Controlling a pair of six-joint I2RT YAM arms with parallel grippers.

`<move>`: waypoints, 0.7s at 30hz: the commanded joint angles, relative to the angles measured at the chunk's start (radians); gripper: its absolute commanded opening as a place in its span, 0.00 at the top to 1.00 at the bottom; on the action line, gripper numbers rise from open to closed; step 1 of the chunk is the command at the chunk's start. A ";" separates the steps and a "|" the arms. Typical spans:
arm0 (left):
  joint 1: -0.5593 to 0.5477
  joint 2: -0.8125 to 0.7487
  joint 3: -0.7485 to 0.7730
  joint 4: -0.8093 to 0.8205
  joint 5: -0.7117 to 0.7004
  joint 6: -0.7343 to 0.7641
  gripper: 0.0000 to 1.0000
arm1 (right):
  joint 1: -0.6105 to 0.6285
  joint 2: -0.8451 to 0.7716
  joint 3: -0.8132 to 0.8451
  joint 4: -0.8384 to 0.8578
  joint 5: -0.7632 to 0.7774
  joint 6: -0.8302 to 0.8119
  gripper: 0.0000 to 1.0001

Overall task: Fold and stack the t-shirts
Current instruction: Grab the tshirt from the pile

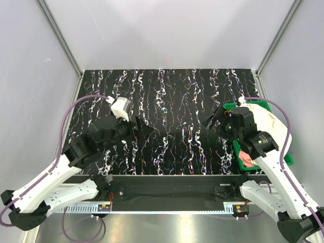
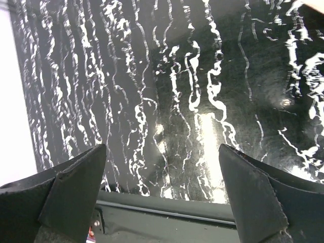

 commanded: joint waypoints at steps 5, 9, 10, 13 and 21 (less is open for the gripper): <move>0.004 -0.036 -0.021 0.029 0.001 0.011 0.01 | 0.005 -0.005 0.020 -0.040 0.169 0.085 0.00; 0.003 -0.064 -0.027 0.006 -0.020 0.025 0.01 | 0.005 0.021 0.072 -0.058 0.214 0.123 0.00; 0.003 -0.070 -0.030 0.000 -0.029 0.028 0.01 | 0.005 0.050 0.083 -0.060 0.228 0.122 0.00; 0.003 -0.113 -0.043 -0.018 -0.062 0.042 0.01 | 0.005 0.140 0.153 -0.112 0.354 0.142 0.02; 0.003 -0.196 -0.073 -0.069 -0.089 0.068 0.01 | -0.296 0.398 0.388 -0.397 0.659 0.122 0.00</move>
